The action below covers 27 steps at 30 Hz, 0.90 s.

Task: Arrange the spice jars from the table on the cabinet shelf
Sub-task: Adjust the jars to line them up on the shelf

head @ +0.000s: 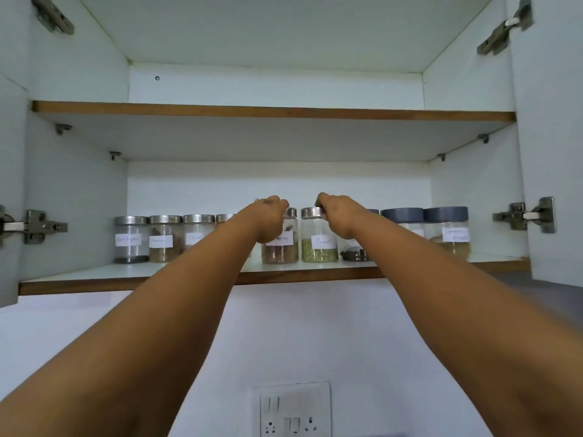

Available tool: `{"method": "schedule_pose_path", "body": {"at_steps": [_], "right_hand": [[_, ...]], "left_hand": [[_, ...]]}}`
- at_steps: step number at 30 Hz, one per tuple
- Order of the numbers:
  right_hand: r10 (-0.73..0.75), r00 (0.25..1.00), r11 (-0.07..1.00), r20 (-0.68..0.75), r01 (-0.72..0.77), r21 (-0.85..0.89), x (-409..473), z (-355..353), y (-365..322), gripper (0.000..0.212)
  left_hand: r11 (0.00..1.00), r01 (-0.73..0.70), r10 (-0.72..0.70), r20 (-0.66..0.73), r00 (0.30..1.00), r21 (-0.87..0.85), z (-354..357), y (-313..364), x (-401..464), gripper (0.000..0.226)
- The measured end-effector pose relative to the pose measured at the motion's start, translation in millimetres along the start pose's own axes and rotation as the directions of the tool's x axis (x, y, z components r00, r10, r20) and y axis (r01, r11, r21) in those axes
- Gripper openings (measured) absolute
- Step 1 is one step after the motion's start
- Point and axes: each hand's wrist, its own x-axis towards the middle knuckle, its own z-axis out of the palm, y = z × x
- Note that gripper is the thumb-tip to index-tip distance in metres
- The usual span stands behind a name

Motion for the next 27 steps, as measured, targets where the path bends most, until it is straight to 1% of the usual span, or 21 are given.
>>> {"method": "schedule_pose_path", "body": {"at_steps": [4, 7, 10, 14, 17, 20, 24, 27], "right_hand": [[-0.059, 0.998, 0.998, -0.017, 0.058, -0.029, 12.2, -4.4, 6.6, 0.038], [-0.070, 0.998, 0.997, -0.005, 0.069, -0.035, 27.3, -0.9, 10.0, 0.037], [-0.055, 0.999, 0.998, 0.002, 0.055, -0.038, 39.3, 8.1, 7.6, 0.039], [-0.021, 0.998, 0.996, 0.058, 0.027, -0.090, 61.8, 18.7, -3.1, 0.044], [-0.028, 0.994, 0.989, 0.108, 0.043, -0.144, 81.0, 24.8, -11.2, 0.041], [-0.045, 0.992, 0.985, 0.122, 0.064, -0.159, 102.7, 37.6, -13.3, 0.041], [-0.045, 0.994, 0.995, 0.096, 0.053, -0.082, 117.9, 58.5, -13.9, 0.042], [-0.082, 0.993, 0.988, 0.081, 0.092, -0.125, 124.7, 59.8, -8.6, 0.038]], "left_hand": [[0.996, 0.090, -0.089, 0.015, 0.996, -0.021, -5.9, 6.3, 11.7, 0.047], [0.983, 0.155, -0.152, 0.037, 0.988, -0.100, -10.1, 2.4, 24.5, 0.050], [0.974, 0.190, -0.185, 0.048, 0.982, -0.120, -3.9, -2.4, 32.6, 0.050], [0.974, 0.203, -0.195, 0.082, 0.977, -0.102, 16.0, -8.5, 46.9, 0.055], [0.961, 0.221, -0.210, 0.078, 0.974, -0.168, 27.7, -22.6, 55.1, 0.056], [0.943, 0.228, -0.219, 0.065, 0.974, -0.242, 38.7, -38.4, 63.2, 0.052], [0.937, 0.200, -0.201, 0.026, 0.979, -0.286, 51.2, -54.9, 71.2, 0.048], [0.921, 0.184, -0.203, -0.021, 0.979, -0.344, 53.1, -61.7, 74.2, 0.047]]}}
